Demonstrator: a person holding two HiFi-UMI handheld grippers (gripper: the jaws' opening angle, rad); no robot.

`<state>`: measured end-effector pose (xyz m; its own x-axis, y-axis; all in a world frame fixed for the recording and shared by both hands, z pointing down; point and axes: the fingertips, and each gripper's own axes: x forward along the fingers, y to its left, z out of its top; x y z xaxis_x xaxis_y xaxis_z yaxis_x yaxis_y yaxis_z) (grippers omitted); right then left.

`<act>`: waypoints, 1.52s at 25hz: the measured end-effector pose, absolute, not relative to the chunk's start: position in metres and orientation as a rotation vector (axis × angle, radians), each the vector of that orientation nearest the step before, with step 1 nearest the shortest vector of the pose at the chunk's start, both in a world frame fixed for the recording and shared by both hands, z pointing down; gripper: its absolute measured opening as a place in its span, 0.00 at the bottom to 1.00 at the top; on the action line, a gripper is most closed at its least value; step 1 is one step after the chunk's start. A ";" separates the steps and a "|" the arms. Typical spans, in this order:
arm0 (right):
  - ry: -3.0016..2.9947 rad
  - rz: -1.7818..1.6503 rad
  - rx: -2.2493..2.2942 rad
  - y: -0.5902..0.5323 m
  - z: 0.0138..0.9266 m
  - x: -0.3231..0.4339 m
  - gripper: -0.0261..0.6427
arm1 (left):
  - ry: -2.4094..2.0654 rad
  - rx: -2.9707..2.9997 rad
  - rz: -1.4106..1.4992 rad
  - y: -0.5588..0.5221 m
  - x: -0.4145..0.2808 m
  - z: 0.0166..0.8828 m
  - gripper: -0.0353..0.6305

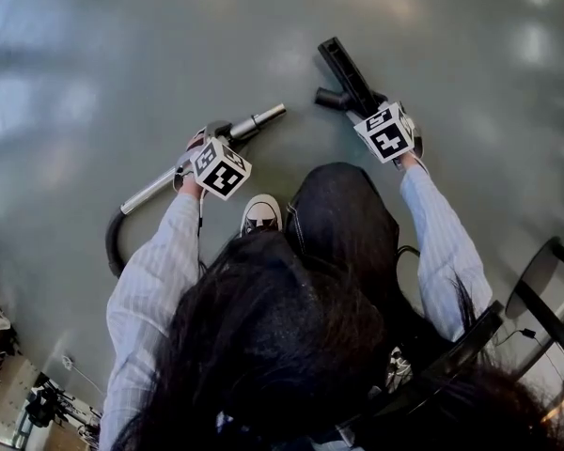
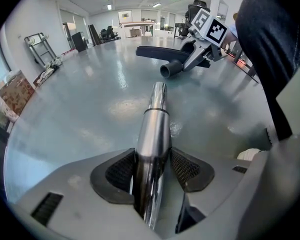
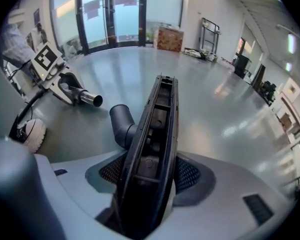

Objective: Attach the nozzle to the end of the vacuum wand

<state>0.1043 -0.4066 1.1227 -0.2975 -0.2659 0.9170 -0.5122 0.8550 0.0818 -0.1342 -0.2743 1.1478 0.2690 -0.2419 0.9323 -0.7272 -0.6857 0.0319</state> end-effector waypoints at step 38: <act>-2.010 -0.339 -0.101 -0.406 1.052 -0.012 0.44 | -0.830 2.249 1.526 -0.270 -0.136 1.082 0.33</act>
